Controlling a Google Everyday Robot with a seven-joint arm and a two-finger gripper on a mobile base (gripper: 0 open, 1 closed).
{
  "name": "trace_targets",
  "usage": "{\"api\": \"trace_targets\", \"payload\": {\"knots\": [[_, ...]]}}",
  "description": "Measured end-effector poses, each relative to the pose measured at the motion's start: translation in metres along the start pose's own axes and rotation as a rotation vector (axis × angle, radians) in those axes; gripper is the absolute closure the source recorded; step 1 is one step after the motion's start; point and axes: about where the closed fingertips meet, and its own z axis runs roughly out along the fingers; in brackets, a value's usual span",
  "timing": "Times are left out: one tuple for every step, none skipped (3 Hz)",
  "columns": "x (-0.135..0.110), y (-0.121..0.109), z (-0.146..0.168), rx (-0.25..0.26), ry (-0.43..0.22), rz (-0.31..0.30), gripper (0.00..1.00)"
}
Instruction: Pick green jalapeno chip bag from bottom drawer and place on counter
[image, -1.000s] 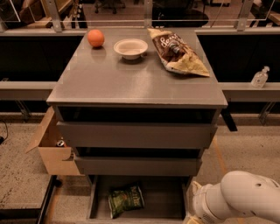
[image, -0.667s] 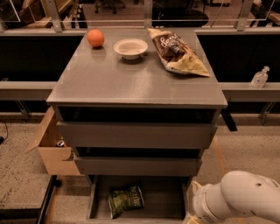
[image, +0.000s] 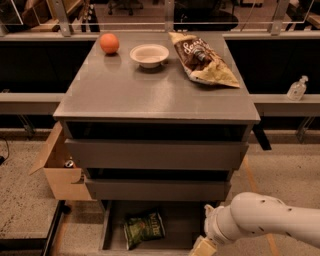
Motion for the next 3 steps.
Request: {"api": "trace_targets", "payload": {"knots": [[-0.004, -0.001, 0.055, -0.024, 0.02, 0.006, 0.0], [-0.007, -0.001, 0.11, -0.026, 0.02, 0.053, 0.0], [-0.025, -0.012, 0.116, 0.02, -0.03, 0.045, 0.0]]}}
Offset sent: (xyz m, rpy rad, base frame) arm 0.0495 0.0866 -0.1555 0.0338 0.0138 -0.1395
